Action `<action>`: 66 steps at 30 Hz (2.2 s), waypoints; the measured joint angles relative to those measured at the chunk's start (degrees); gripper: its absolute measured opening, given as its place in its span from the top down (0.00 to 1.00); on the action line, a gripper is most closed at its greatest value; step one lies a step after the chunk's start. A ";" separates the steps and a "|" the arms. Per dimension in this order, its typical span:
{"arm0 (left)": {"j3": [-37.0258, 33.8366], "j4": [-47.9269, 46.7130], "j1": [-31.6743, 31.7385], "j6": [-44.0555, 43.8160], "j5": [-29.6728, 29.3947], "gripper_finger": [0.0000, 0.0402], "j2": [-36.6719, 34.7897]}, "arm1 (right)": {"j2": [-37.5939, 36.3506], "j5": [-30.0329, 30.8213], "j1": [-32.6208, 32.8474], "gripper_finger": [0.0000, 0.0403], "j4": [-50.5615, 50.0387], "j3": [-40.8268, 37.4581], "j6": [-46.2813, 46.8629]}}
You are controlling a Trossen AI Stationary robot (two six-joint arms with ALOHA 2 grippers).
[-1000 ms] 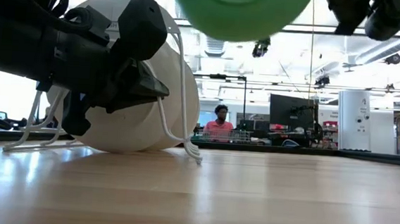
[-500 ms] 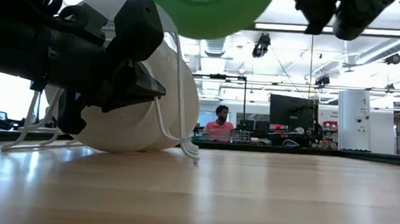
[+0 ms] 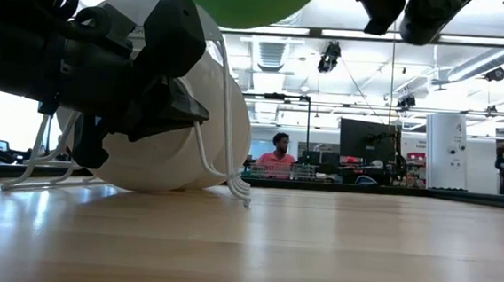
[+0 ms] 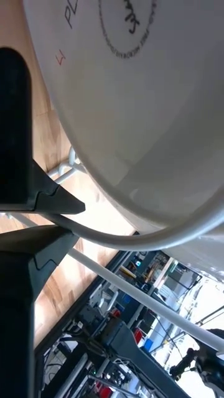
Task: Sort dishes
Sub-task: Put the green plate in the dish rack
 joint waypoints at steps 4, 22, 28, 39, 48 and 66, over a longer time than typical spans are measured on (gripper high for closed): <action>0.00 -0.55 0.00 -0.02 0.15 0.98 0.00 | 3.37 -0.36 0.47 1.00 12.73 0.00 7.32; 0.00 -1.02 0.09 0.07 1.40 0.98 -0.02 | 10.56 1.69 0.60 1.00 16.73 0.85 11.25; 0.00 -1.15 0.09 0.09 1.44 0.98 -0.02 | 12.31 2.40 2.04 1.00 16.64 0.87 11.99; 0.00 -0.98 0.02 0.11 1.75 0.98 -0.02 | 15.89 4.43 2.50 1.00 16.27 0.81 12.81; 0.11 0.50 -0.09 1.20 4.05 0.88 -1.61 | 13.35 4.08 0.74 1.00 16.42 0.81 13.37; 0.07 0.68 -0.44 2.01 7.06 0.82 -2.64 | 9.28 2.65 -0.23 1.00 16.36 0.81 12.20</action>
